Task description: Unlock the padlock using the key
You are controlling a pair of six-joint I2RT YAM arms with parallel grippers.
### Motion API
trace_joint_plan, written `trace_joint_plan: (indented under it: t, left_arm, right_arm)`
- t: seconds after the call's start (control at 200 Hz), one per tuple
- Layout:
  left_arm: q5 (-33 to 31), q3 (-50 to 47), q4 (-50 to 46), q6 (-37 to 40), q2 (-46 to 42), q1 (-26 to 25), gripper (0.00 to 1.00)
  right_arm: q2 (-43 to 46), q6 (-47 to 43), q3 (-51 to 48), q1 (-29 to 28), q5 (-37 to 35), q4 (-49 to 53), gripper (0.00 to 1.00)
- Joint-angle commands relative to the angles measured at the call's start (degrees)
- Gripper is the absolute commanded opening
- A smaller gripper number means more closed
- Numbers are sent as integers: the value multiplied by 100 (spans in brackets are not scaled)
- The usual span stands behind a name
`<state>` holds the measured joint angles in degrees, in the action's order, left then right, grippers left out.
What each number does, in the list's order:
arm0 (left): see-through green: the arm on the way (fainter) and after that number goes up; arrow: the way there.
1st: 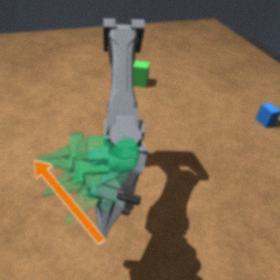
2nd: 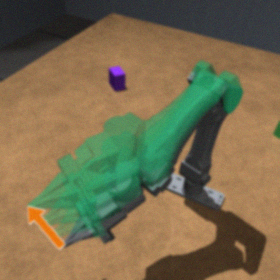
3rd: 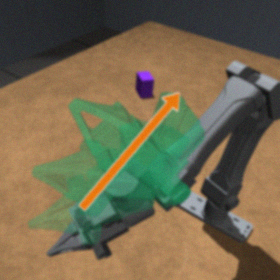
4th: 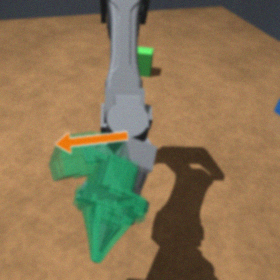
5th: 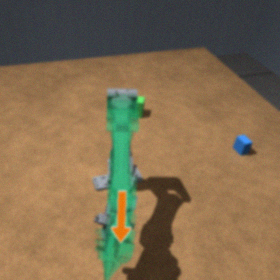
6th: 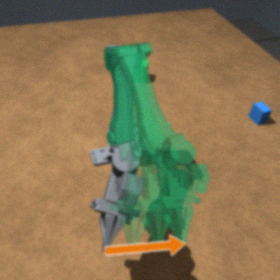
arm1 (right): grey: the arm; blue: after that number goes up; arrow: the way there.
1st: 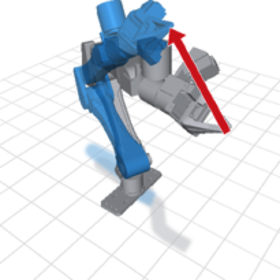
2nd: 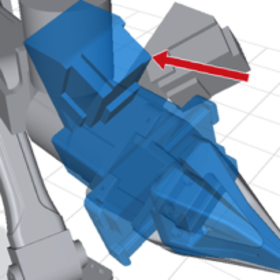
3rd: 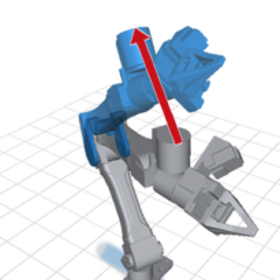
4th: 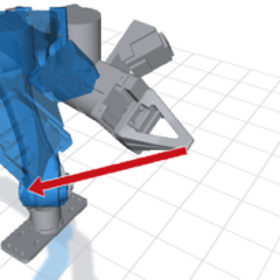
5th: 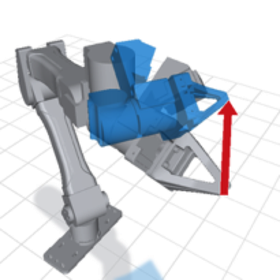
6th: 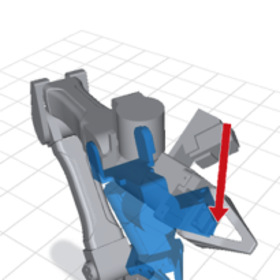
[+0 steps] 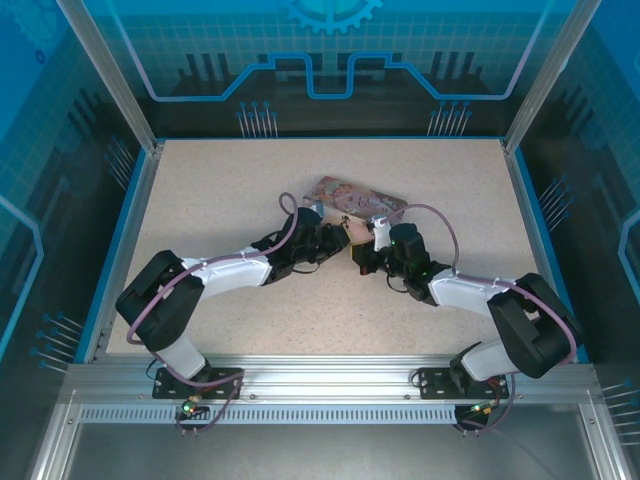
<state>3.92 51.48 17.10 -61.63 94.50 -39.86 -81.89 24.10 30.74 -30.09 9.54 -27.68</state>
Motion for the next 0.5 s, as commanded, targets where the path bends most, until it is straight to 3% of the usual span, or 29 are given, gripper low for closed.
trace_joint_plan:
  t: [0.0, 0.495]
  left_arm:
    - [258, 87, 187, -78, -46, -67, 2]
    - [320, 205, 110, -144, -46, -71, 1]
  right_arm:
    - [-20, -139, -6, 204, -8, -797, 0]
    - [-457, -379, 176, 354, 422, -1490, 0]
